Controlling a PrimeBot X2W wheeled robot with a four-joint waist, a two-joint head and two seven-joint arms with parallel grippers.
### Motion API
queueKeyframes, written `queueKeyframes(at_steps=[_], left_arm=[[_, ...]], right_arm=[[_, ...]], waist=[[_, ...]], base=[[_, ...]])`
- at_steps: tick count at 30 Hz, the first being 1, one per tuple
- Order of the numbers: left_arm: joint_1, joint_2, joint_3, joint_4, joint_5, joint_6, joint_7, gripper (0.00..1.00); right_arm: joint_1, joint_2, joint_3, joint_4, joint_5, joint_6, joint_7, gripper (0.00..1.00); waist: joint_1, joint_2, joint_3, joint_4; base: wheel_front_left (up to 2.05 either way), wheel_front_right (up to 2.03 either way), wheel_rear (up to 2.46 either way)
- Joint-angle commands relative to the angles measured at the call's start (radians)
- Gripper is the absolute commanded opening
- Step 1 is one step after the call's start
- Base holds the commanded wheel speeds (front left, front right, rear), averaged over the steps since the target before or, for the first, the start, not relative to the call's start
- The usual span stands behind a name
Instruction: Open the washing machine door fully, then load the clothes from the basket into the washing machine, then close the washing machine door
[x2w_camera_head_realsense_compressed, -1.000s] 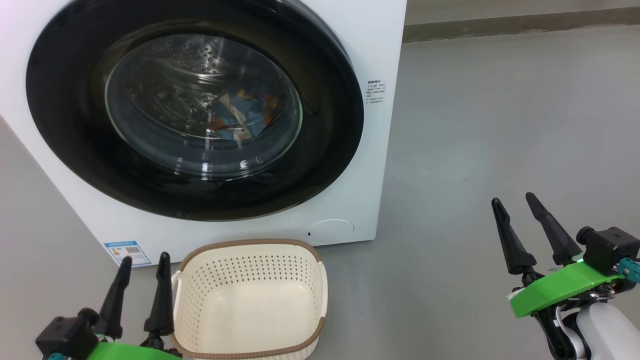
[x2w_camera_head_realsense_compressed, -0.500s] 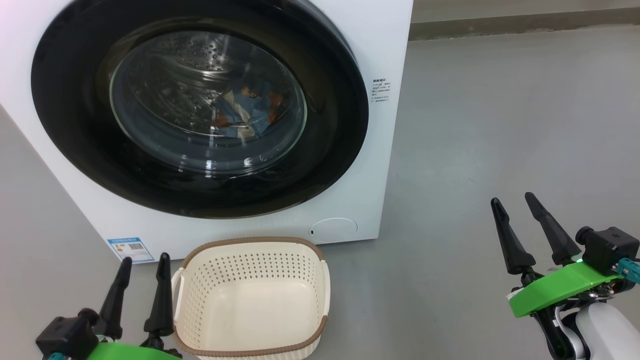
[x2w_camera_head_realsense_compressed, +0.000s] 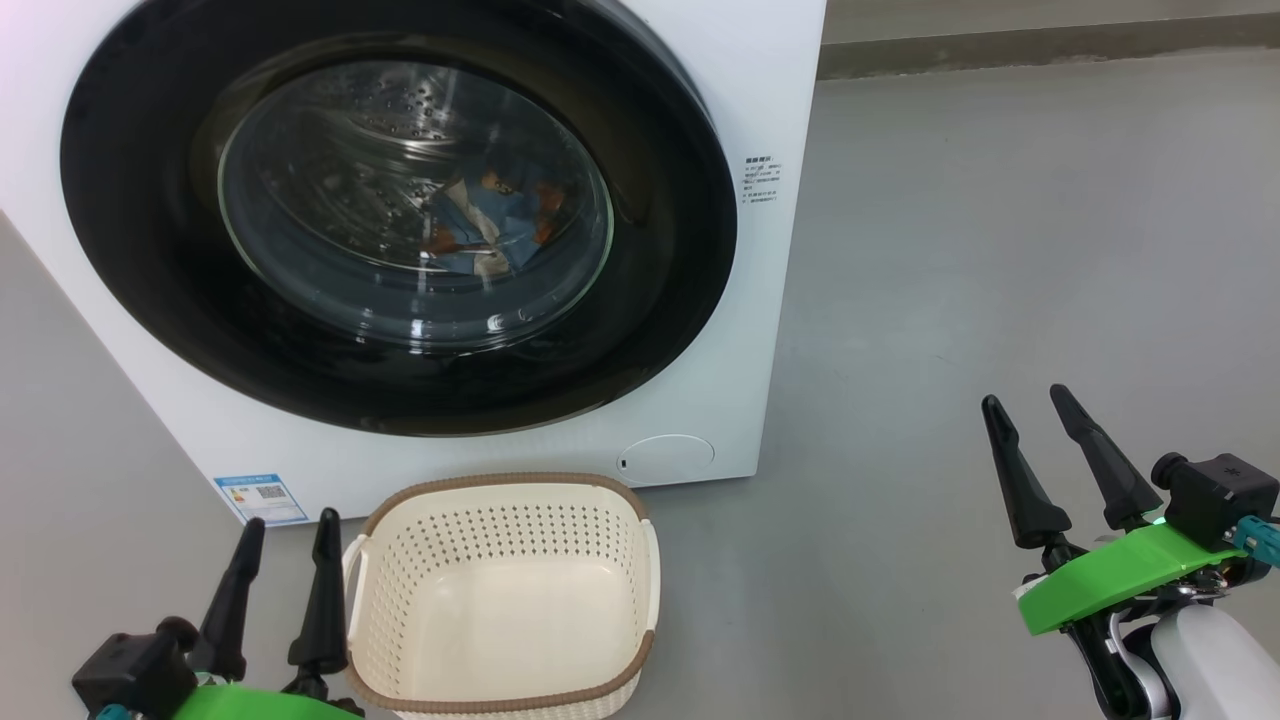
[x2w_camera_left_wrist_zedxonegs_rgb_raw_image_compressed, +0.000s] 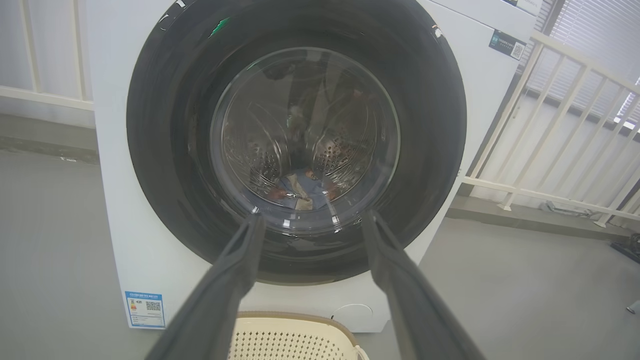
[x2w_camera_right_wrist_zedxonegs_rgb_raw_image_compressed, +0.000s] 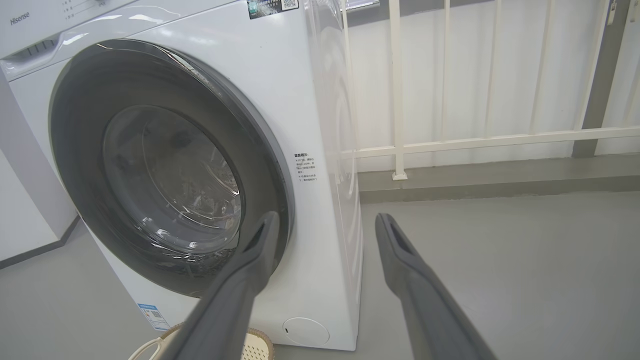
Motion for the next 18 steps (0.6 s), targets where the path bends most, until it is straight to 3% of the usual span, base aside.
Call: queueKeyframes(at_steps=[1,2,12,18], left_arm=[[-0.012,0.018,0.034,-0.017,-0.018,0.003,0.006,1.0],[0.0,0.0,0.0,0.002,-0.012,0.0,0.008,0.0],[0.018,-0.025,0.006,0.045,-0.066,-0.002,0.027,0.0],[0.015,-0.031,0.018,0.044,-0.117,-0.004,0.043,0.0]], right_arm=[[-0.009,-0.006,0.007,-0.024,-0.005,-0.003,-0.005,1.0],[0.0,0.0,0.0,0.0,0.0,0.0,0.0,0.0],[0.035,0.035,-0.003,0.036,0.053,0.0,0.018,0.0],[0.038,0.045,-0.019,0.031,0.106,0.0,0.035,0.0]], waist=[[0.0,0.0,0.0,0.0],[0.0,0.0,0.0,0.0],[0.0016,0.0,-0.001,0.004],[0.0001,0.0,0.001,0.008]], base=[[0.0,0.0,0.0],[0.0,0.0,0.0],[0.0,0.0,0.0],[0.0,0.0,0.0]])
